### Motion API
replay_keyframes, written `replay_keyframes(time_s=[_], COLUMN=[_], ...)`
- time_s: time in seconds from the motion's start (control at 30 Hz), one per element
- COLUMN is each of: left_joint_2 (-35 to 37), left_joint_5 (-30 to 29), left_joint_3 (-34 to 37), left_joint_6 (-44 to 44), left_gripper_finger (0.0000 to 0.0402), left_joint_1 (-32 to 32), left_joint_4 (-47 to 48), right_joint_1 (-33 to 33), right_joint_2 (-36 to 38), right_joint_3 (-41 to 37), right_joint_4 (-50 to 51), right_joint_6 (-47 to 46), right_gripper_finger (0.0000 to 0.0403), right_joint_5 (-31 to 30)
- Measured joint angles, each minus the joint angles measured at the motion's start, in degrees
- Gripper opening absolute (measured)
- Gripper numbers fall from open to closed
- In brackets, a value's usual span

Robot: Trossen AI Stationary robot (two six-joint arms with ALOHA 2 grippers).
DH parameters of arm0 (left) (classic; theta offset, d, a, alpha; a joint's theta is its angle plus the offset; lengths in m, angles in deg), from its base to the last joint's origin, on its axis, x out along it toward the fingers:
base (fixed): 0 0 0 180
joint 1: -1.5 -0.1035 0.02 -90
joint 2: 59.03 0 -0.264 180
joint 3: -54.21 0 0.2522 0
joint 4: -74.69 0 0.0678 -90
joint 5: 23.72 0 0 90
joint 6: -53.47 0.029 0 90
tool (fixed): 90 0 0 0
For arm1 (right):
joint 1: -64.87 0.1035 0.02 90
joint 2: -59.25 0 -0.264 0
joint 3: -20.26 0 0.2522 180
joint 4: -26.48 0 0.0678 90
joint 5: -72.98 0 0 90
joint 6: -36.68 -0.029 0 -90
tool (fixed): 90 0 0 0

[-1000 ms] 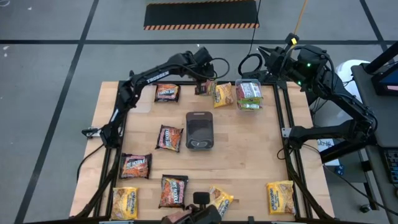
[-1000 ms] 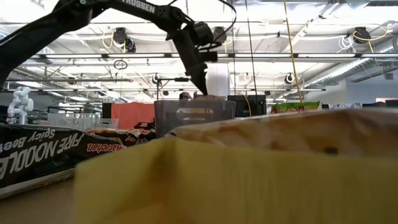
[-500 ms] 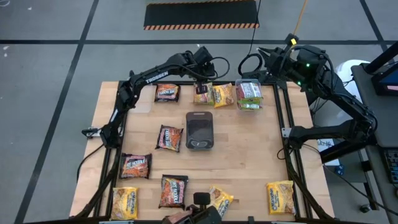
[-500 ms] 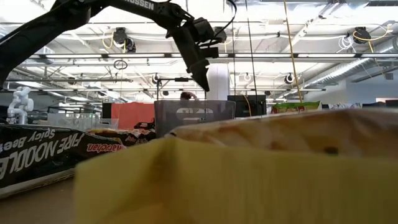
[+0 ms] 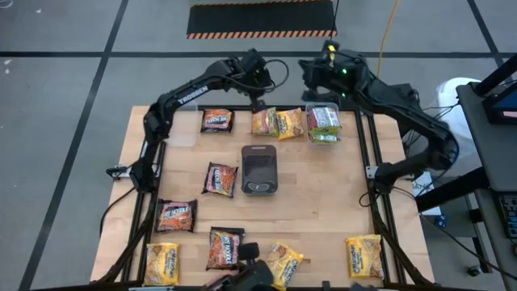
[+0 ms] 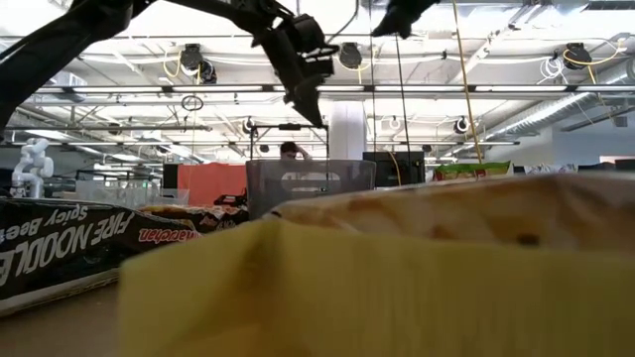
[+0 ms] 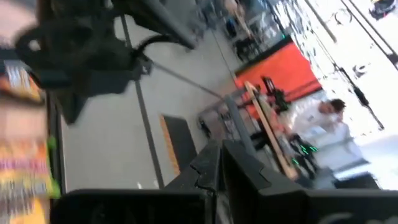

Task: Sort Maruchan noodles
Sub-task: Put the green noodle pack into the right transparent bin

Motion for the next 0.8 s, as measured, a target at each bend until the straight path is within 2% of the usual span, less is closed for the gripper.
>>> replay_keyframes(time_s=[0.13, 0.27, 0.53, 0.8], left_joint_2=[2.2, 4.3, 7.7, 10.7], left_joint_5=[1.4, 2.5, 4.4, 4.4], left_joint_3=[0.0, 0.0, 0.0, 0.0], left_joint_6=[-0.6, -1.8, -2.2, -2.0], left_gripper_finger=[0.0000, 0.0000, 0.0001, 0.0002], left_joint_1=[-2.4, -5.5, -10.8, -14.5], left_joint_4=[2.1, 5.4, 12.0, 15.0], right_joint_1=[-1.4, -2.0, -2.0, -1.9], right_joint_2=[-4.7, -10.1, -22.5, -31.1], right_joint_3=[5.3, 11.3, 19.0, 19.5], right_joint_4=[-1.7, -1.7, 0.8, 7.1], right_joint_6=[-5.8, -8.9, -13.1, -13.3], right_gripper_finger=[0.0014, 0.0003, 0.0000, 0.0000], right_joint_5=[10.0, 15.2, 15.6, 15.6])
